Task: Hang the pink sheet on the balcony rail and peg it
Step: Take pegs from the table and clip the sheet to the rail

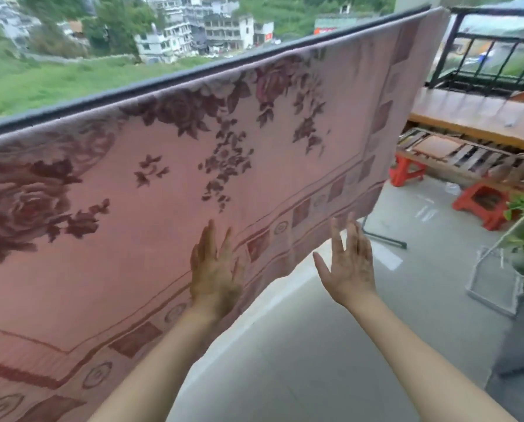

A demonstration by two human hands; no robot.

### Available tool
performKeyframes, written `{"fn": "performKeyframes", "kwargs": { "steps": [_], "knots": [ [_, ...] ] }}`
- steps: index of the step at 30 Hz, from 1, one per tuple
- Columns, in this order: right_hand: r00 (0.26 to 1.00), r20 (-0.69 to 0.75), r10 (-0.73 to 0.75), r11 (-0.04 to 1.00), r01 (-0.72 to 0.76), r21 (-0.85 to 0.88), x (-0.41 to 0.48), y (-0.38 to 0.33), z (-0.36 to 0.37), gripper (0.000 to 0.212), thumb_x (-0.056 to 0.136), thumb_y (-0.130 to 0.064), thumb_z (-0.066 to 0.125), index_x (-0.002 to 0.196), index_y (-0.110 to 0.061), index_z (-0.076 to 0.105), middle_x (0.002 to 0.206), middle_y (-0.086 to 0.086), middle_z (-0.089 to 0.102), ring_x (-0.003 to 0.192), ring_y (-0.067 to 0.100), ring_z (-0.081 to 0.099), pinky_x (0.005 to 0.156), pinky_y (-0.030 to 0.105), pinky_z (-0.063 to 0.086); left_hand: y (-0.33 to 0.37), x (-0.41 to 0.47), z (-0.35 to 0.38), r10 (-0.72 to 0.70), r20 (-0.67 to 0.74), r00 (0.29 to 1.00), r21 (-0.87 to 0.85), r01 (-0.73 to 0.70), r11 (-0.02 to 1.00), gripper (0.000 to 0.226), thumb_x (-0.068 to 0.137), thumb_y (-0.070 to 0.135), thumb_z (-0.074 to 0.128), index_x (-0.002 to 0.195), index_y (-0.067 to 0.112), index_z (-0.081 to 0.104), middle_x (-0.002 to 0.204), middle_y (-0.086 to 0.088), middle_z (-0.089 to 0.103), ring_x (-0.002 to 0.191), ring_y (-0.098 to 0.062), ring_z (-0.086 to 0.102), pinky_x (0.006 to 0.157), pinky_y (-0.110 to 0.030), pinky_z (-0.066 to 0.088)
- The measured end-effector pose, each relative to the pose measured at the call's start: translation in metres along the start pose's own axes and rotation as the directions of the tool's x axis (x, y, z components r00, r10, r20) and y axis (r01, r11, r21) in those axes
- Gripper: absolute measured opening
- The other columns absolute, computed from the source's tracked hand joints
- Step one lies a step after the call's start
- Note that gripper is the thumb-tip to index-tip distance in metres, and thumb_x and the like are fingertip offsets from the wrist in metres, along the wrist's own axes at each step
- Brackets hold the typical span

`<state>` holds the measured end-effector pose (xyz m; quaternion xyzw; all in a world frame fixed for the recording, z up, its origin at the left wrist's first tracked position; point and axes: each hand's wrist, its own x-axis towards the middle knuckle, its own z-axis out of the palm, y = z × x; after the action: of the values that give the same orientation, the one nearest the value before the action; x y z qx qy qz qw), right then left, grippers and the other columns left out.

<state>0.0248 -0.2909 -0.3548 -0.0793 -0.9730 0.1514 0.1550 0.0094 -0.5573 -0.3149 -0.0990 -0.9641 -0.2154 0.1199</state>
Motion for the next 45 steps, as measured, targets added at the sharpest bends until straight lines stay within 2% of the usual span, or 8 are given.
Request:
{"fn": "performKeyframes", "kwargs": {
  "steps": [5,12,15,20,26,32,39,45],
  "knots": [
    [0.979,-0.028,0.202,0.979,-0.202,-0.013,0.04,0.112,0.002,0.085,0.094,-0.055,0.046,0.158,-0.02,0.002,0.163,0.013,-0.017,0.151,0.032,-0.005,0.123,0.047,0.008,0.08,0.082,0.091,0.137,0.102,0.985,0.023,-0.14,0.99,0.061,0.098,0.04,0.036,0.154,0.025,0.017,0.163,-0.004,-0.01,0.15,-0.021,-0.004,0.12,-0.05,0.013],
    [0.935,-0.051,0.35,0.925,-0.354,-0.141,0.161,0.259,-0.018,0.088,0.095,-0.058,0.043,0.157,-0.023,-0.009,0.162,0.013,-0.023,0.151,0.031,-0.012,0.123,0.047,0.0,0.213,0.237,0.21,0.284,0.192,0.939,-0.124,-0.264,0.957,0.068,0.093,0.045,0.032,0.155,0.019,0.018,0.163,-0.008,-0.009,0.15,-0.026,-0.003,0.12,-0.049,0.01],
    [0.915,-0.108,0.389,0.897,-0.403,-0.181,0.215,0.316,-0.046,0.088,0.095,-0.058,0.044,0.156,-0.024,-0.009,0.162,0.014,-0.02,0.151,0.032,-0.01,0.123,0.047,0.001,0.285,0.307,0.249,0.41,0.212,0.887,-0.208,-0.369,0.906,0.065,0.092,0.047,0.028,0.152,0.03,0.011,0.163,-0.008,-0.005,0.15,-0.027,0.001,0.12,-0.047,0.009],
    [0.829,-0.212,0.518,0.814,-0.554,-0.177,0.264,0.416,-0.08,0.092,0.092,-0.055,0.05,0.157,-0.023,-0.007,0.163,0.015,-0.015,0.151,0.036,-0.004,0.122,0.049,0.006,0.413,0.399,0.319,0.563,0.282,0.777,-0.169,-0.537,0.826,0.064,0.093,0.05,0.027,0.149,0.019,0.033,0.156,-0.016,0.027,0.142,-0.033,0.021,0.112,-0.053,0.026],
    [0.729,-0.222,0.647,0.71,-0.683,-0.174,0.309,0.566,-0.079,0.093,0.091,-0.053,0.052,0.158,-0.021,-0.004,0.163,0.017,-0.017,0.151,0.036,-0.002,0.122,0.05,0.006,0.538,0.468,0.432,0.667,0.367,0.648,-0.142,-0.67,0.729,0.068,0.093,0.053,0.022,0.15,0.017,0.033,0.16,-0.017,0.017,0.147,-0.033,0.016,0.114,-0.054,0.025],
    [0.695,-0.13,0.707,0.683,-0.719,-0.13,0.405,0.72,-0.085,0.093,0.093,-0.054,0.046,0.155,-0.025,-0.016,0.162,0.016,-0.023,0.151,0.034,-0.012,0.123,0.048,0.002,0.659,0.552,0.52,0.591,0.45,0.67,-0.077,-0.63,0.773,0.065,0.097,0.054,0.021,0.153,0.021,0.024,0.162,-0.014,0.009,0.149,-0.031,0.008,0.117,-0.052,0.018],
    [0.768,-0.02,0.64,0.76,-0.637,-0.125,0.56,0.831,-0.106,0.09,0.095,-0.046,0.048,0.156,-0.023,-0.015,0.161,0.015,-0.025,0.151,0.034,-0.011,0.121,0.045,-0.003,0.764,0.668,0.567,0.605,0.324,0.728,-0.093,-0.611,0.786,0.061,0.1,0.047,0.036,0.154,0.023,0.021,0.163,-0.011,0.005,0.149,-0.03,0.007,0.118,-0.048,0.014],
    [0.821,0.009,0.571,0.81,-0.561,-0.169,0.68,0.915,-0.091,0.09,0.095,-0.045,0.047,0.155,-0.025,-0.017,0.161,0.015,-0.026,0.151,0.033,-0.013,0.121,0.045,-0.004,0.817,0.771,0.646,0.566,0.369,0.737,-0.025,-0.6,0.799,0.065,0.098,0.052,0.036,0.155,0.028,0.014,0.163,-0.01,-0.002,0.15,-0.031,0.0,0.118,-0.05,0.011]
  ]
}}
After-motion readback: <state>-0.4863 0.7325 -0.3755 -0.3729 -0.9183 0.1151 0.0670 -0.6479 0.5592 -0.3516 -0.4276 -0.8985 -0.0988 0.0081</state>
